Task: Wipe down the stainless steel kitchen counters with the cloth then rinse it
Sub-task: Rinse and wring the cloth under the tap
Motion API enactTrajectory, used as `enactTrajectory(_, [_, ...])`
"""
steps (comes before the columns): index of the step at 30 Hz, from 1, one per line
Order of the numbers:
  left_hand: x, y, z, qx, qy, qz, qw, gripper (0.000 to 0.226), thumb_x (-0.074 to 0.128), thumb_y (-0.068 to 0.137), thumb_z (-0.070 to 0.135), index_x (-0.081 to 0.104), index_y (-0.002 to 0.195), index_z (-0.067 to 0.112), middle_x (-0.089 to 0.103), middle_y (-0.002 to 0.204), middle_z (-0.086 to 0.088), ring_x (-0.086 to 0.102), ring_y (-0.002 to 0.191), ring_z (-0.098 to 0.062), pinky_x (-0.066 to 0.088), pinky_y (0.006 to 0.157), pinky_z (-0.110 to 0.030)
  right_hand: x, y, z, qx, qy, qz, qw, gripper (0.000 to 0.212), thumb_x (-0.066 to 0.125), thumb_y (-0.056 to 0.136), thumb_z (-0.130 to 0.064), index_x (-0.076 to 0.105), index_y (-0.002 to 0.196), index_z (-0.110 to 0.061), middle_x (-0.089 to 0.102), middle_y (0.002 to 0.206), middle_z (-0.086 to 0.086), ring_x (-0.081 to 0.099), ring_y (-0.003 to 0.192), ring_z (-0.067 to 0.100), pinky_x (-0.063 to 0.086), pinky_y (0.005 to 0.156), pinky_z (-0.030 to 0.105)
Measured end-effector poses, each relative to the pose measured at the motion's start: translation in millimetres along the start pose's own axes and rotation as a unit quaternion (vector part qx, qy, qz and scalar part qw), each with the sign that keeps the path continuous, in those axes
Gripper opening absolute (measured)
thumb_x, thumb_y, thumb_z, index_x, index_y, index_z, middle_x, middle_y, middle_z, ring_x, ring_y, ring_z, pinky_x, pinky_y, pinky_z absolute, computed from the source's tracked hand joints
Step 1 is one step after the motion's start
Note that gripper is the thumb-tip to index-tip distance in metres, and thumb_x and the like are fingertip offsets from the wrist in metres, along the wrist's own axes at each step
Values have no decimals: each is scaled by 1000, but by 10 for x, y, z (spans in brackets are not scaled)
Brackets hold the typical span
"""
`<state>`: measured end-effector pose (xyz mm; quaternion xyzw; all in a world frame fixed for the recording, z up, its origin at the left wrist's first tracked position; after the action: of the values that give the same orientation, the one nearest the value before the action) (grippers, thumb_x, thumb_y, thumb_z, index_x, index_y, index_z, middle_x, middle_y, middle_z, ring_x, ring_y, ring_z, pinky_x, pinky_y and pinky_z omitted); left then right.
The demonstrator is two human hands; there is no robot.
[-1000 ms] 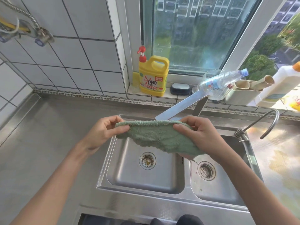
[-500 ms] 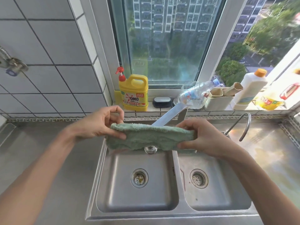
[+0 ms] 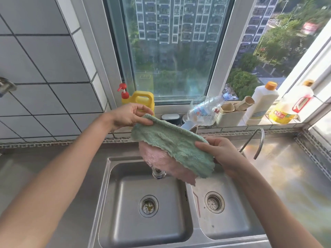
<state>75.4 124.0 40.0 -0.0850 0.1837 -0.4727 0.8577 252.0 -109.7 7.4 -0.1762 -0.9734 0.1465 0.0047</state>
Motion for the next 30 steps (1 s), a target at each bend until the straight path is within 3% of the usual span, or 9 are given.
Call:
enactTrajectory(3, [106,208,-66,6,63,49,997,35,88,81,14,70,110,22,81,96,4,72,96,-17,55,72,-25,-156,122,178,12,-33,62,997,24,78,88,-22,75,97,0,76,83,9,70,72,22,58,65,35])
enactTrajectory(5, [151,239,-91,17,109,90,990,42,88,82,15,67,118,19,74,108,3,69,106,-17,56,81,-26,-146,178,243,9,-84,52,995,22,80,87,-22,76,100,-5,79,92,9,75,85,24,60,83,42])
enactTrajectory(7, [178,156,-31,53,169,135,975,45,88,83,18,65,122,15,70,117,3,67,109,-14,55,93,-26,-72,203,238,-10,-145,21,989,28,83,84,-26,75,107,-13,79,99,4,75,95,20,60,89,35])
enactTrajectory(11, [369,-315,166,129,224,206,944,15,78,92,38,69,96,27,73,93,14,67,83,2,52,77,-12,-81,245,-108,-118,-238,102,959,34,78,87,-40,73,114,-19,74,100,-7,69,95,4,54,87,21])
enactTrajectory(13, [594,-556,177,139,274,216,927,23,72,92,54,67,89,32,70,85,17,66,78,3,50,68,-11,-47,276,-334,-173,-246,140,943,30,74,91,-40,73,111,-17,73,94,-7,68,89,5,54,83,23])
enactTrajectory(16, [874,-819,150,143,369,247,884,35,69,87,69,64,95,35,63,92,18,63,79,-1,53,70,-25,89,384,-566,-200,-298,140,923,27,70,94,-40,71,106,-16,68,78,-6,63,72,8,51,69,25])
enactTrajectory(22, [949,-968,195,185,387,308,849,18,72,93,50,71,97,32,62,96,16,63,85,-9,47,71,-27,225,566,-677,-195,-392,109,893,18,66,96,-26,65,84,-13,58,69,-7,51,62,9,46,62,32])
enactTrajectory(26, [849,-954,175,182,376,315,852,14,74,94,46,74,95,32,65,94,16,63,84,-8,51,71,-29,106,581,-721,-206,-376,146,892,20,63,96,-21,57,78,-16,55,70,-6,49,63,6,37,58,25])
enactTrajectory(30, [869,-997,108,180,348,312,866,15,74,94,45,74,96,30,66,94,16,65,88,-10,55,76,-32,71,601,-597,-185,-358,126,907,17,64,97,-21,60,84,-9,56,72,-1,48,63,9,39,60,27])
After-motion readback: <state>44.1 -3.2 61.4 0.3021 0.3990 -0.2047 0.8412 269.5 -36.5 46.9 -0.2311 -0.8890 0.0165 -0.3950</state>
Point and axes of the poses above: each hand's wrist, its own y-axis towards the middle knuckle, its own x-axis out of the palm, z = x × y, the point moved 10 cm from there along y, towards the middle knuckle
